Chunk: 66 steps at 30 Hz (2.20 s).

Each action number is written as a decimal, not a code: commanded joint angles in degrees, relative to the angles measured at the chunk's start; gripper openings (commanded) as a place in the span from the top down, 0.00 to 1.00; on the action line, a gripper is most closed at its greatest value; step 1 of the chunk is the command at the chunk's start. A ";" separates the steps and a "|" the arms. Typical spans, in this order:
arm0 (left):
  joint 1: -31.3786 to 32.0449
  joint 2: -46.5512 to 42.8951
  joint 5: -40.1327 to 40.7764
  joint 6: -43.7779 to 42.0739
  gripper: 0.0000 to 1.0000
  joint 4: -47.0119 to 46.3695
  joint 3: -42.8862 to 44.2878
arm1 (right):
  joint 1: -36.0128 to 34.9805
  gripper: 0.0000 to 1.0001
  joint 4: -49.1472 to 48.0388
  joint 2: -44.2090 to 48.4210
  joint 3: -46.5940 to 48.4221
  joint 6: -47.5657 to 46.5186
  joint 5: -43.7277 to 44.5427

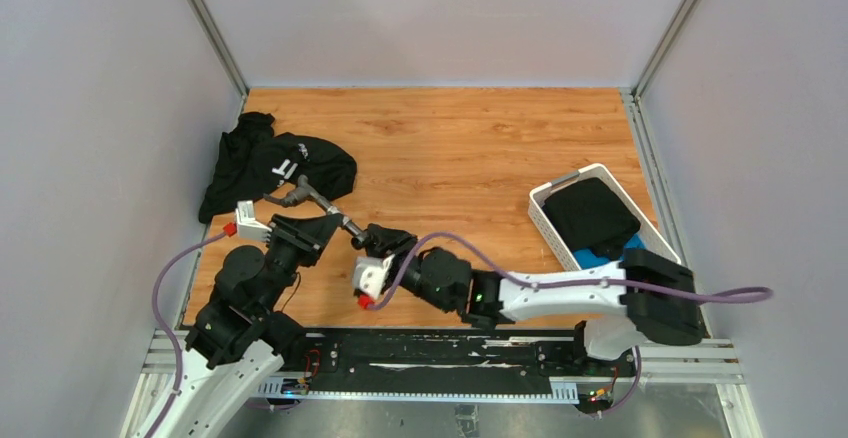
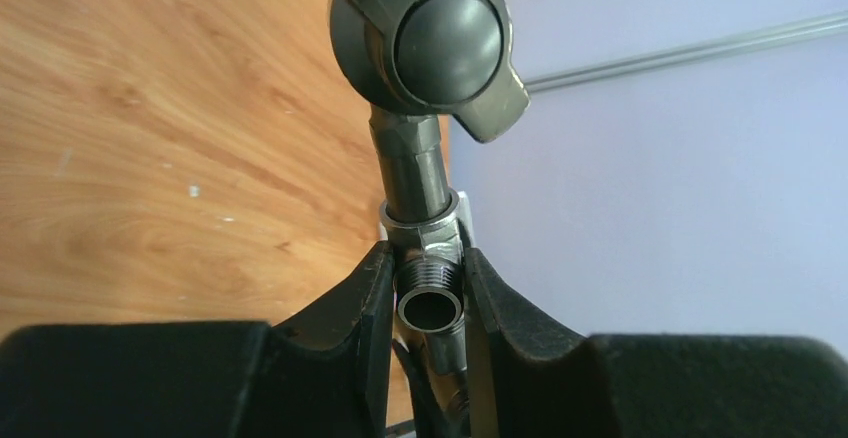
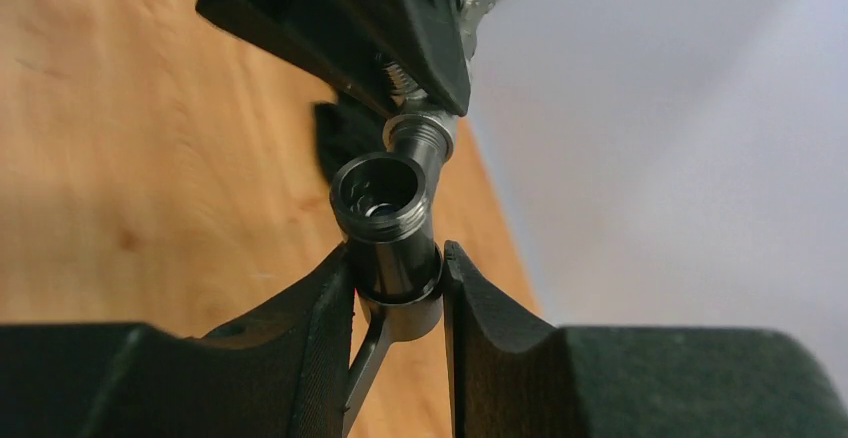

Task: Install the water faucets
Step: Screw the water faucet onto the adaptor.

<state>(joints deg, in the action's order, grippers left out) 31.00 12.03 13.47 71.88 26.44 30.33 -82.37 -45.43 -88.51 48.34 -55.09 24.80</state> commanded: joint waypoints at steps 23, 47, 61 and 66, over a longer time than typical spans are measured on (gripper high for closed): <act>-0.42 -3.11 4.69 0.31 1.00 -6.29 -0.91 | 29.10 0.36 -42.74 -10.84 -4.48 133.39 -63.64; -0.42 -1.99 5.84 -1.21 1.00 -1.12 2.43 | 3.84 0.16 -0.07 17.06 -16.44 -18.12 -8.68; -0.42 -1.31 5.48 -1.30 1.00 -2.04 2.20 | -0.74 0.13 -21.93 -1.72 -11.43 -35.86 -7.79; -0.47 -1.40 5.33 -1.38 1.00 -2.05 2.24 | -0.81 0.13 -25.23 -6.53 -9.32 -38.12 -7.86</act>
<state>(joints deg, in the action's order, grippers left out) 30.83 10.94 17.82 70.46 29.71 30.11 -82.32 -63.57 -92.27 36.60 -88.27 16.40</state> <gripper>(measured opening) 0.300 0.869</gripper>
